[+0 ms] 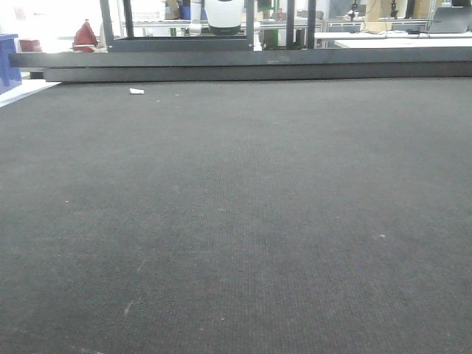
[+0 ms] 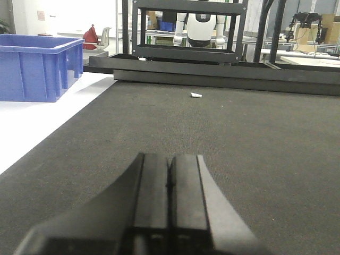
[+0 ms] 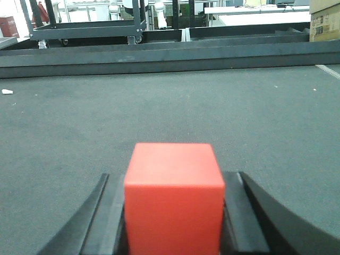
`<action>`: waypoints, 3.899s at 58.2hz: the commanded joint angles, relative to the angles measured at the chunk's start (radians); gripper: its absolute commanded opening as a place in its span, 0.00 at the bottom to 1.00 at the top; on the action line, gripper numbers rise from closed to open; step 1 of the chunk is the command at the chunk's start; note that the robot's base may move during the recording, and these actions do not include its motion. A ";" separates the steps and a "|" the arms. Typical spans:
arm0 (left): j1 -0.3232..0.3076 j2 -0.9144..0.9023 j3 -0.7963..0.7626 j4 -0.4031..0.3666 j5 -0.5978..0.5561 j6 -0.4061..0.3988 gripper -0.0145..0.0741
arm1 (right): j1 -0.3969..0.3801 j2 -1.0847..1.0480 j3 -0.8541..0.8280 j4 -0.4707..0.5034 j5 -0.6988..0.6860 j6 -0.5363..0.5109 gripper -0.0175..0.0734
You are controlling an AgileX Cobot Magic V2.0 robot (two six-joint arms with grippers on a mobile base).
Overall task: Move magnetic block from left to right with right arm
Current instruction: 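Raise the held cube with the right gripper out of view, then drive the base past the red-framed table holding the cube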
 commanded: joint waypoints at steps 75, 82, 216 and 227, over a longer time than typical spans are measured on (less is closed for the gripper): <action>0.000 -0.012 0.008 -0.005 -0.086 0.000 0.02 | -0.005 0.005 -0.028 -0.011 -0.086 -0.011 0.47; 0.000 -0.012 0.008 -0.005 -0.086 0.000 0.02 | -0.005 0.005 -0.028 -0.011 -0.086 -0.011 0.47; 0.000 -0.012 0.008 -0.005 -0.086 0.000 0.02 | -0.005 0.005 -0.028 -0.011 -0.086 -0.011 0.47; 0.000 -0.012 0.008 -0.005 -0.086 0.000 0.02 | -0.005 0.005 -0.028 -0.011 -0.086 -0.011 0.47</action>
